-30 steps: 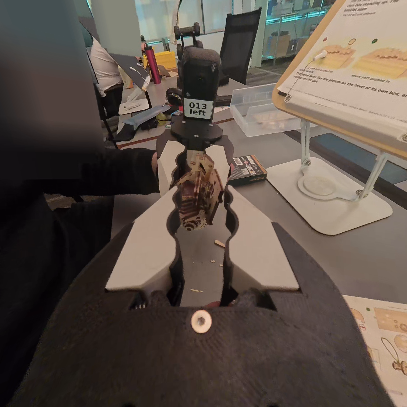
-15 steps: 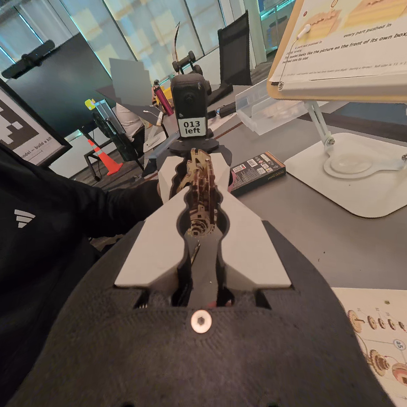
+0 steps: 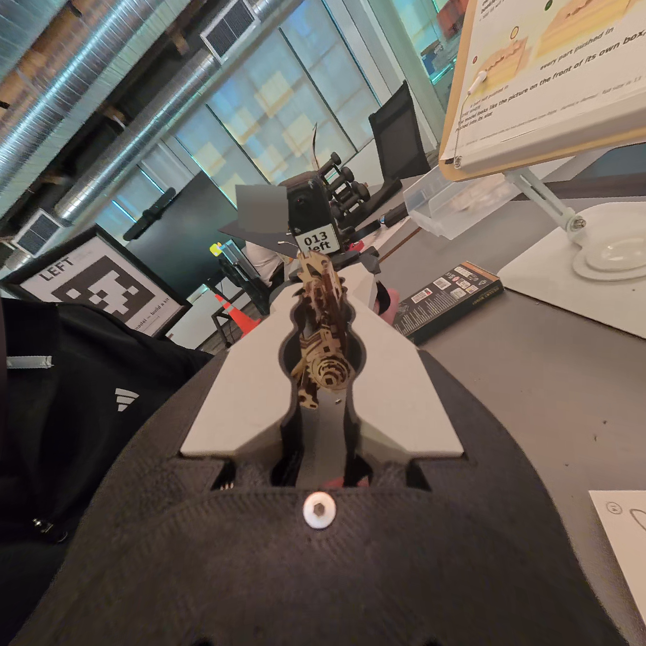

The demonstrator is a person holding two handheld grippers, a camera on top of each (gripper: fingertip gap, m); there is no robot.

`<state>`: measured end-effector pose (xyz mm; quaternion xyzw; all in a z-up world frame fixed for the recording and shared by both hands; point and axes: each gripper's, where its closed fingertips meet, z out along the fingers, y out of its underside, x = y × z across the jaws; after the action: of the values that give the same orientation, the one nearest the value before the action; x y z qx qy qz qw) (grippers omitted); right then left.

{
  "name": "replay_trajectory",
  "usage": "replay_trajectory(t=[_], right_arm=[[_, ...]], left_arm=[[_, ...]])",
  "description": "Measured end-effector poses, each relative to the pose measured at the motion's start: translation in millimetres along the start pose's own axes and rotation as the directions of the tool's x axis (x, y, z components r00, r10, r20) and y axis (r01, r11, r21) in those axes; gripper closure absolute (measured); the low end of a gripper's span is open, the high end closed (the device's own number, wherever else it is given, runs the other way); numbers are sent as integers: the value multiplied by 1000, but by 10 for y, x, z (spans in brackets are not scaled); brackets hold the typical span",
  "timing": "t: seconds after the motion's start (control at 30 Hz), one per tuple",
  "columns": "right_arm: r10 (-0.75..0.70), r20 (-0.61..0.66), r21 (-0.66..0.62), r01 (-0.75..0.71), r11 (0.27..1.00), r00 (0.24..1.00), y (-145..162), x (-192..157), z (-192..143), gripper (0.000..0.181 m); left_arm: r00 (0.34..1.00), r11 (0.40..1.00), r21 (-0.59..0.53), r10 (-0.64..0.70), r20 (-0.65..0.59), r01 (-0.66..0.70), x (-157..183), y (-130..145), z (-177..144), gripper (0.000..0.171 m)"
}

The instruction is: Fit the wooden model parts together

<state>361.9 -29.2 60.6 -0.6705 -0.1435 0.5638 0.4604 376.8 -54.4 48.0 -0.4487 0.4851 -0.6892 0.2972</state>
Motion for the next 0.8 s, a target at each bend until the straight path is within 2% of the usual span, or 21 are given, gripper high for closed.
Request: replay_trajectory(t=[0.17,0.4,0.53,0.7,0.8], right_arm=[[-82,-59,-48,79,996,995,8,48,-62,153],[-30,11,-44,30,999,999,-12,-8,-140,150],[-7,44,17,6,1000,999,-77,-23,-212,158],[-43,36,-4,43,999,998,-20,-17,-227,178],[-71,11,-26,71,997,997,-4,-21,-241,181]], left_arm=[[1000,999,53,-11,-13,12,-11,-69,11,133],[1000,998,56,6,-27,-4,13,-77,57,133],[997,996,94,3,-78,5,80,-162,52,133],[994,993,116,-10,-111,23,104,-202,80,132],[994,993,115,-4,-109,16,117,-200,96,132]])
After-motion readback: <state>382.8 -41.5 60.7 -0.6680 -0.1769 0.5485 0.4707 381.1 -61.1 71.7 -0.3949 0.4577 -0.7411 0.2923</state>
